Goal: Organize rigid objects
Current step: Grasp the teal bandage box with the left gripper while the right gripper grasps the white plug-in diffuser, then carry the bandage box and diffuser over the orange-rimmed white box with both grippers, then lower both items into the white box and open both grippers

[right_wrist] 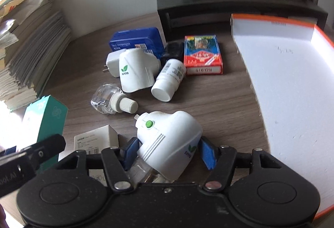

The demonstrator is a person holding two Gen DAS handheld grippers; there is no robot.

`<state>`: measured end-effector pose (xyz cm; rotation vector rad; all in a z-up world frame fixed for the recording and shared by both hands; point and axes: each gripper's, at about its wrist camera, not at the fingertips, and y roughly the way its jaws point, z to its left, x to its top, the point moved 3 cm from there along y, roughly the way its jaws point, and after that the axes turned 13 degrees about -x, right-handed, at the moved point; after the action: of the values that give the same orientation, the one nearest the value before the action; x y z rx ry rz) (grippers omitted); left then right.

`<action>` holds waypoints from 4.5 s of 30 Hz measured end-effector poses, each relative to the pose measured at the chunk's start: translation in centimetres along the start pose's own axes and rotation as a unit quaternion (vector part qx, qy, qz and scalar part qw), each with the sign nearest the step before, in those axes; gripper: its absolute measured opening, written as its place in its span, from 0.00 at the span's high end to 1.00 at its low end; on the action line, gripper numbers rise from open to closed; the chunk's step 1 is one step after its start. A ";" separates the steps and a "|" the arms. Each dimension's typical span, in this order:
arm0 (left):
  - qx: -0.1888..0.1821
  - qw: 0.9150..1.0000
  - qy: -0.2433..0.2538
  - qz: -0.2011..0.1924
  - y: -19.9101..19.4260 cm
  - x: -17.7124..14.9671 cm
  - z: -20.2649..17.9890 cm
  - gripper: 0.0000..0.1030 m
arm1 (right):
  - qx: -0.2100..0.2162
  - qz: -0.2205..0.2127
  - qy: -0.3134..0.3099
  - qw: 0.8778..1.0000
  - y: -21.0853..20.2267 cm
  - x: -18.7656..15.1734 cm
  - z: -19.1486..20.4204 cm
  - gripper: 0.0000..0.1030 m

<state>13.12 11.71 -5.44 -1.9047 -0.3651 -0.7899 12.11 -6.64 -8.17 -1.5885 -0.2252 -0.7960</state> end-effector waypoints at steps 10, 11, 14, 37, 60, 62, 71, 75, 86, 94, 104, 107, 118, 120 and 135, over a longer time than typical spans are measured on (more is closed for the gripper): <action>-0.027 1.000 0.007 -0.008 -0.2 0.1 -2.8 0.30 | -0.041 -0.075 -0.036 0.996 -4.1 0.5 -2.6 0.30; -0.030 0.999 0.009 -0.008 -0.2 0.1 -3.2 0.30 | -0.046 -0.080 -0.037 0.995 -4.5 0.6 -2.9 0.30; -0.041 0.999 0.016 -0.007 0.0 0.2 -4.8 0.30 | -0.059 -0.090 -0.034 0.994 -5.7 1.1 -4.5 0.30; -0.075 0.995 0.058 -0.004 5.4 2.4 -19.2 0.30 | -0.093 -0.127 -0.005 0.987 -7.2 6.9 -19.5 0.30; -0.075 0.994 0.074 0.024 10.0 2.6 -25.8 0.30 | -0.093 -0.118 0.005 0.989 -4.8 9.3 -26.9 0.30; -0.071 0.994 0.074 0.023 10.3 2.7 -25.9 0.30 | -0.090 -0.119 0.004 0.989 -4.6 9.3 -27.0 0.30; -0.063 0.995 0.070 0.026 12.0 3.0 -26.2 0.30 | -0.085 -0.110 0.001 0.990 -2.7 9.9 -27.5 0.30; -0.061 0.996 0.066 0.026 12.5 3.2 -26.2 0.30 | -0.083 -0.110 -0.003 0.990 -2.1 10.6 -27.5 0.30; -0.056 0.996 0.059 0.030 13.9 3.6 -26.0 0.30 | -0.079 -0.108 -0.016 0.991 -0.6 11.9 -26.9 0.30; -0.057 0.996 0.057 0.035 14.9 3.8 -26.0 0.30 | -0.079 -0.100 -0.024 0.992 0.5 12.4 -26.7 0.30; -0.058 0.996 0.056 0.042 16.5 4.2 -26.2 0.30 | -0.080 -0.088 -0.032 0.992 2.4 13.1 -26.6 0.30; -0.057 0.996 0.058 0.044 16.9 4.3 -26.3 0.30 | -0.080 -0.083 -0.034 0.993 2.9 13.4 -26.7 0.30; -0.049 0.996 0.052 0.048 19.3 5.2 -26.0 0.30 | -0.085 -0.072 -0.056 0.992 5.2 14.5 -26.7 0.30; -0.048 0.996 0.051 0.048 19.6 5.4 -26.0 0.30 | -0.087 -0.069 -0.059 0.992 5.7 14.7 -26.7 0.30; -0.067 0.996 0.051 0.041 21.1 6.7 -26.6 0.16 | -0.087 -0.095 -0.049 0.990 4.7 16.1 -27.8 0.25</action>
<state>20.32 -22.01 -7.91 -1.9811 -0.1721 -0.8714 16.75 -38.36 -2.79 -1.7911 -0.3923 -0.9049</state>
